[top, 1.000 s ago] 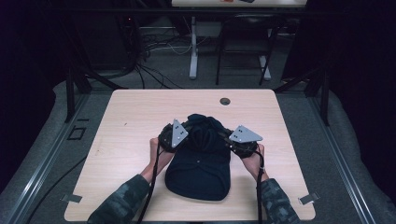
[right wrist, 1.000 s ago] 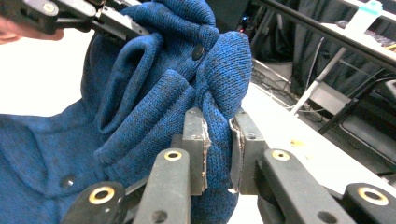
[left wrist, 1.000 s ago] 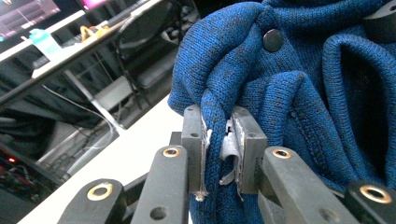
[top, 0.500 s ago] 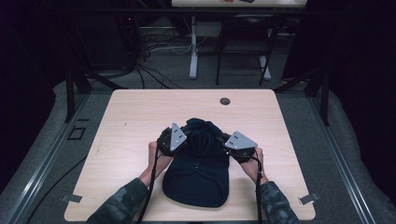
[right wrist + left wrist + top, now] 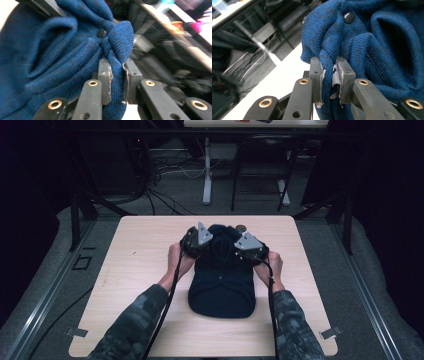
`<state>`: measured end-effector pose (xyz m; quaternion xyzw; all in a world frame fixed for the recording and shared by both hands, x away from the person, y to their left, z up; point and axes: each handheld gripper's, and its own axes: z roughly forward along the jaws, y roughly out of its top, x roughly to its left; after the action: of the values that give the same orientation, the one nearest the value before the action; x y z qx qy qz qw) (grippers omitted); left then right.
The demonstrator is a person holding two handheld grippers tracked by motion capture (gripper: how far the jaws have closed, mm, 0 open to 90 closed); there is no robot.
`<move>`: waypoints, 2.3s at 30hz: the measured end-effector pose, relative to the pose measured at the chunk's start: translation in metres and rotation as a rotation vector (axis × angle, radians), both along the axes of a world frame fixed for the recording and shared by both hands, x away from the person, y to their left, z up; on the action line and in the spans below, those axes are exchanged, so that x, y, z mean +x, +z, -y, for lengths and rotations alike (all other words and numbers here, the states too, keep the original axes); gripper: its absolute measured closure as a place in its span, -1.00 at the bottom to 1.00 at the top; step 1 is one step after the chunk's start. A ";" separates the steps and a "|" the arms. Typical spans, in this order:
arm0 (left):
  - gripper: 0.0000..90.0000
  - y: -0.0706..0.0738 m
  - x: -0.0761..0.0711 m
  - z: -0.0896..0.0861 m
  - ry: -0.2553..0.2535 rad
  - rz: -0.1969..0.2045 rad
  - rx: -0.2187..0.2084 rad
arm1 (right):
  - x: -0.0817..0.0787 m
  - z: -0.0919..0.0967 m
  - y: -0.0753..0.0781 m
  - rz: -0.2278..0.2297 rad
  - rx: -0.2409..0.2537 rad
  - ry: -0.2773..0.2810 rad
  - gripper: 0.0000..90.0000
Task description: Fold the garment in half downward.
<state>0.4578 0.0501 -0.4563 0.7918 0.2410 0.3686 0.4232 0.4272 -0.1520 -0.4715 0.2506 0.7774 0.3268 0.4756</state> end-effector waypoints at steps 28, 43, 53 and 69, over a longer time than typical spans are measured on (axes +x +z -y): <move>0.63 -0.099 -0.106 -0.034 -0.180 -0.111 0.003 | -0.103 0.020 -0.074 -0.213 0.081 0.190 0.61; -0.09 -0.087 -0.157 -0.087 -0.272 -0.212 -0.022 | -0.140 0.057 -0.067 -0.438 0.156 0.242 -0.08; -0.20 -0.088 -0.114 -0.072 -0.189 -0.255 -0.012 | -0.105 0.056 -0.056 -0.502 0.350 0.152 -0.29; -0.68 -0.102 -0.117 -0.099 -0.121 -0.327 -0.034 | -0.114 0.084 -0.079 -0.557 0.341 0.018 -0.61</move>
<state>0.3407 0.1496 -0.5578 0.8470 0.2649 0.2047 0.4130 0.3136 -0.2361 -0.5503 0.3995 0.8138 0.3752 0.1932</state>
